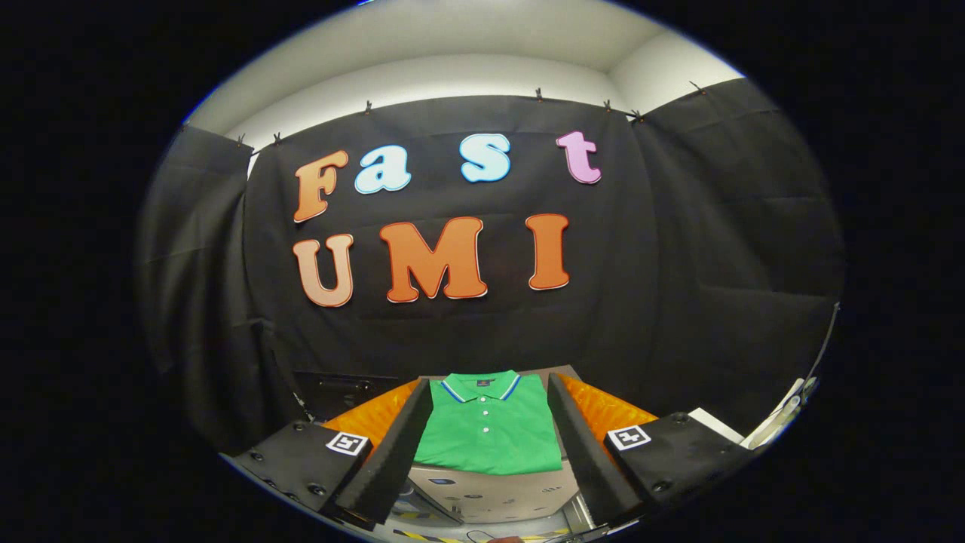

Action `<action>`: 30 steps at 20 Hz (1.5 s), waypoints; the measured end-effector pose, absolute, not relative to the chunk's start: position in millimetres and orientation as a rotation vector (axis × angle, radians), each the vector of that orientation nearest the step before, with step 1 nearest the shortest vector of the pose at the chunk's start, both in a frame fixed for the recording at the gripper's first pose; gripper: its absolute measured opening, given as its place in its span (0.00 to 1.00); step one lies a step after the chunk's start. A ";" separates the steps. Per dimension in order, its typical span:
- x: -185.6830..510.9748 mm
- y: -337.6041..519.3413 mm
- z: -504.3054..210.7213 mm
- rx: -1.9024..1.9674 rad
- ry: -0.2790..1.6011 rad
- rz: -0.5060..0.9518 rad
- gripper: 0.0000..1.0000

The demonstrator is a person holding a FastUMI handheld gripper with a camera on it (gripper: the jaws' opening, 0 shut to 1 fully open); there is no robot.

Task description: Put the clothes into the washing machine and then close the washing machine lid.

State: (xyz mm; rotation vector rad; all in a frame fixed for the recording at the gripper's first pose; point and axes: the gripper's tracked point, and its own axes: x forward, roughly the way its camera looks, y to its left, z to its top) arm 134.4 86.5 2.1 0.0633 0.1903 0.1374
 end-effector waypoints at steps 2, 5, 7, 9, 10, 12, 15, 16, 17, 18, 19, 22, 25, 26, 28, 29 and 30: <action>170.4 98.8 -0.8 0.018 0.239 0.155 1.00; 226.1 125.4 -25.5 -0.016 0.358 0.199 1.00; 255.6 143.6 -59.7 -0.004 0.487 0.227 1.00; 277.2 155.3 -92.8 0.017 0.608 0.234 1.00; 288.4 158.9 -112.6 0.017 0.669 0.235 1.00; 302.4 161.5 -145.2 -0.001 0.786 0.225 1.00; 320.1 159.3 -179.6 -0.014 0.914 0.192 1.00; 323.6 157.7 -185.6 -0.018 0.948 0.186 1.00; 327.4 155.4 -193.4 -0.024 0.978 0.179 1.00; 331.7 151.9 -203.5 -0.032 1.008 0.166 1.00; 333.3 149.9 -211.3 -0.038 1.035 0.161 1.00; 336.8 141.1 -230.9 -0.051 1.126 0.133 1.00; 332.2 140.0 -245.6 -0.045 1.212 0.136 1.00; 330.7 140.1 -250.6 -0.044 1.239 0.143 1.00; 334.0 141.9 -251.4 -0.028 1.269 0.149 1.00; 331.5 140.9 -251.2 -0.044 1.299 0.166 1.00; 332.6 141.9 -252.4 -0.057 1.316 0.180 1.00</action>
